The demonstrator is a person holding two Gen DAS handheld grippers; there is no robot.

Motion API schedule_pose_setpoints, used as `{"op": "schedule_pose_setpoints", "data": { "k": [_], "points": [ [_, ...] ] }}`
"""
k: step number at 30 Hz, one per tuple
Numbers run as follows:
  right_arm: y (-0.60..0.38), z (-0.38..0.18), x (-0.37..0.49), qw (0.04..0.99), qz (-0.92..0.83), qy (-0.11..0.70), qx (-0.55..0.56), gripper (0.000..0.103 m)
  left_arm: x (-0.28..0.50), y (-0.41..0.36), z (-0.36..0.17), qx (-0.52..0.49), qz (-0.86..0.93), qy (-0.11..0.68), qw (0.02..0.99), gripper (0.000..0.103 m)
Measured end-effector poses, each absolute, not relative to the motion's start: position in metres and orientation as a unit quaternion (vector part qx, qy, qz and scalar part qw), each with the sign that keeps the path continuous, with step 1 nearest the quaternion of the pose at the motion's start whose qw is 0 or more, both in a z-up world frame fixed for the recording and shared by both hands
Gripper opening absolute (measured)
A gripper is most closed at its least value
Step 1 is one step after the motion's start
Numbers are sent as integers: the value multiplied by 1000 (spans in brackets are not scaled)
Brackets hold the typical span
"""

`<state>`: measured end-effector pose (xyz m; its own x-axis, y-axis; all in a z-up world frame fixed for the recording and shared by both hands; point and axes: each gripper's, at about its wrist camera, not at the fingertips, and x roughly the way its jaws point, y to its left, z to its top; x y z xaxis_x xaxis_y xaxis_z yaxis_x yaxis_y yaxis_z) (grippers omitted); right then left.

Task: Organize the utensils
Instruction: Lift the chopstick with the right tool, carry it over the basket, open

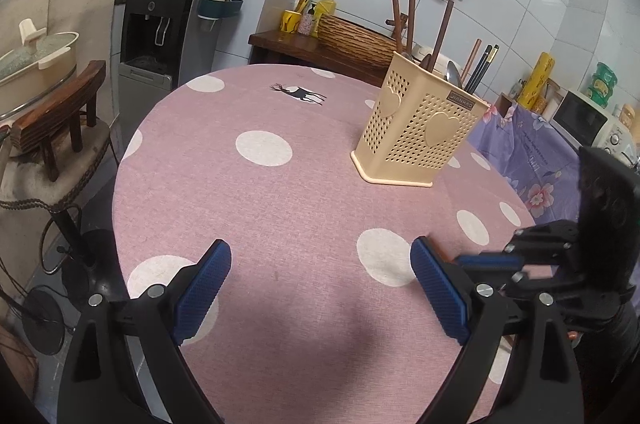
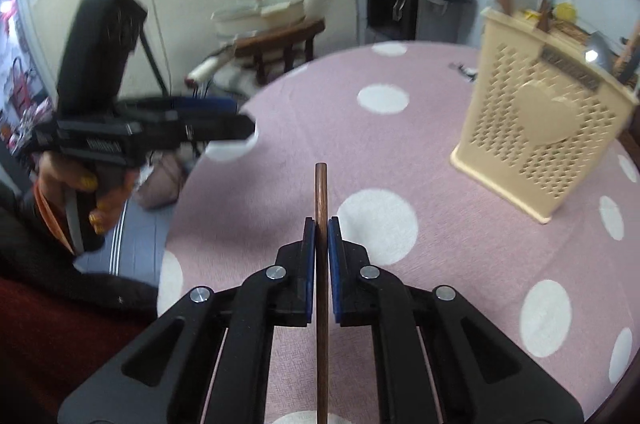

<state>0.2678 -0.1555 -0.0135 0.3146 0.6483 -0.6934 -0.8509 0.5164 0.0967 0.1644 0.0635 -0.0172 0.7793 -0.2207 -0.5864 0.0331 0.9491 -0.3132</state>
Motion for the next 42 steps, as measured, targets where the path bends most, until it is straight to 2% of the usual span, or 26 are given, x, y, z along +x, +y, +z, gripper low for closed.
{"op": "schedule_pose_setpoints", "data": {
  "k": [9,17,26,37,40,42],
  "points": [
    [-208,50,269,874,404,268,-25,7,161,58,-11,-141,-80,315,935,90],
    [-243,75,274,898,364,240,60,7,161,51,-7,-148,-90,306,936,90],
    [-243,107,274,905,364,207,69,7,163,46,-9,-145,-96,310,935,90],
    [-244,239,324,959,269,83,47,7,166,42,-10,-149,-102,311,933,90],
    [-239,241,347,966,240,78,46,7,166,41,-11,-147,-101,309,934,90],
    [-233,223,366,968,225,98,47,7,166,39,-11,-143,-101,308,935,90]
  ]
}}
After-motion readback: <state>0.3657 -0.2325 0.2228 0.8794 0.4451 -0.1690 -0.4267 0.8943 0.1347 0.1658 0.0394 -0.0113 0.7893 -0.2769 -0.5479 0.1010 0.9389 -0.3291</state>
